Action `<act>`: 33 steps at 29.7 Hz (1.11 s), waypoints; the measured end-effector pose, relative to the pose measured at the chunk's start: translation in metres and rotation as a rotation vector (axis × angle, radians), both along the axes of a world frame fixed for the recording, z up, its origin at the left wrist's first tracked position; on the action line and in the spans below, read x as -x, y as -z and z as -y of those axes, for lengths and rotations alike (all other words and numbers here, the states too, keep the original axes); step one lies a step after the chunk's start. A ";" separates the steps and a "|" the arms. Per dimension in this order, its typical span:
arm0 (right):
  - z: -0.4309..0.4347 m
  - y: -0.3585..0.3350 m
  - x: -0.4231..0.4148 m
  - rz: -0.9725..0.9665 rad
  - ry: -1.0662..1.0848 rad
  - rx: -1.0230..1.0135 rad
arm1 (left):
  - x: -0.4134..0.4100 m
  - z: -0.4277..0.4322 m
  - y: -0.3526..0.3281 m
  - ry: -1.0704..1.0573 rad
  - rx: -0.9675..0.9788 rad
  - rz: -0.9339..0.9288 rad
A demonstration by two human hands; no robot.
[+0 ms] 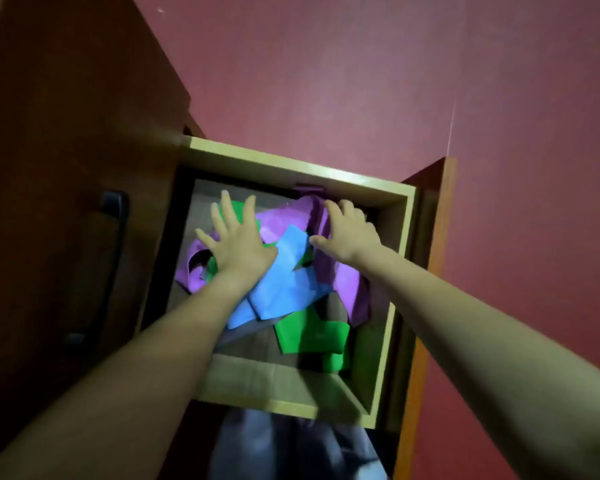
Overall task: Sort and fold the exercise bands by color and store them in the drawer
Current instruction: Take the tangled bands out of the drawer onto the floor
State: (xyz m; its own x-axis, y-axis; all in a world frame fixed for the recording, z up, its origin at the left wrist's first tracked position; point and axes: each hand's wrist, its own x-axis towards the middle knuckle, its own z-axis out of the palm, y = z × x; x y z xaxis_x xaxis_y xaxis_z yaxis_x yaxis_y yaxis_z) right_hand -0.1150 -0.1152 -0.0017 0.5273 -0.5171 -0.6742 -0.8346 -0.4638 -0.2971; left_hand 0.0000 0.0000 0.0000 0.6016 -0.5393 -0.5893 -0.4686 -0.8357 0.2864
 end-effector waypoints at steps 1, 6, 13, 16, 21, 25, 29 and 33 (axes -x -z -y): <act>0.002 0.007 -0.003 -0.040 -0.041 0.021 | -0.010 -0.002 0.005 0.028 -0.060 0.034; 0.000 0.041 -0.008 -0.002 -0.127 0.058 | -0.048 -0.021 0.033 -0.028 -0.208 -0.121; -0.021 0.052 0.000 0.213 0.010 -0.040 | -0.017 -0.057 0.045 -0.132 -0.045 -0.100; -0.034 0.049 0.010 0.236 0.104 -0.152 | -0.008 -0.068 0.049 -0.199 0.010 -0.161; -0.051 0.032 0.029 0.134 0.594 -0.169 | 0.015 -0.074 0.032 -0.395 -0.042 -0.302; -0.044 0.028 0.036 -0.036 0.365 0.030 | 0.032 -0.076 0.036 -0.457 -0.076 -0.422; -0.037 0.039 0.033 -0.073 0.209 0.131 | 0.047 -0.084 0.032 -0.105 -0.181 -0.148; -0.044 0.044 0.034 -0.024 0.329 0.024 | 0.043 -0.082 0.035 -0.009 -0.163 -0.046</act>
